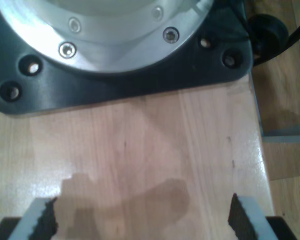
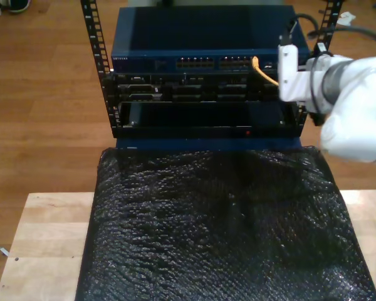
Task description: Grab the cable and plug it in
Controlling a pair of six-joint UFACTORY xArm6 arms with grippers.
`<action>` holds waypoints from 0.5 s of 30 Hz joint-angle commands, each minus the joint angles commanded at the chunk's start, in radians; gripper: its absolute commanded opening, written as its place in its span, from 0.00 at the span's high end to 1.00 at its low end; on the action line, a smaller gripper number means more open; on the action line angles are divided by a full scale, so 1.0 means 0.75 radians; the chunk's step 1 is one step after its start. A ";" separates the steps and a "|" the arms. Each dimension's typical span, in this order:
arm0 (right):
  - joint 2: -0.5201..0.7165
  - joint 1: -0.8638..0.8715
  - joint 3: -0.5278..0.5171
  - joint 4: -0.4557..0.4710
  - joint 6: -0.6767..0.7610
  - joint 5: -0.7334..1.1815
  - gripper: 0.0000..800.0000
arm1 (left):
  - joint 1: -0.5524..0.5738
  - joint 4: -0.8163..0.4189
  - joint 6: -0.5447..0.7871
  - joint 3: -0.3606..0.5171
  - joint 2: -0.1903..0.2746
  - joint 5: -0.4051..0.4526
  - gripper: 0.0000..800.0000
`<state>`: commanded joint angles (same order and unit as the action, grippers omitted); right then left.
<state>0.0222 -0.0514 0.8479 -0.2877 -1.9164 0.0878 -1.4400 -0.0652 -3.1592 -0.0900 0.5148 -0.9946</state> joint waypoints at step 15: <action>0.295 0.329 -0.053 0.006 -0.243 0.677 0.02 | 0.000 0.000 0.000 0.000 0.000 0.000 0.00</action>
<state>0.2432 0.1956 0.8080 -0.2831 -2.0990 0.5957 -1.4400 -0.0652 -3.1592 -0.0900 0.5148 -0.9946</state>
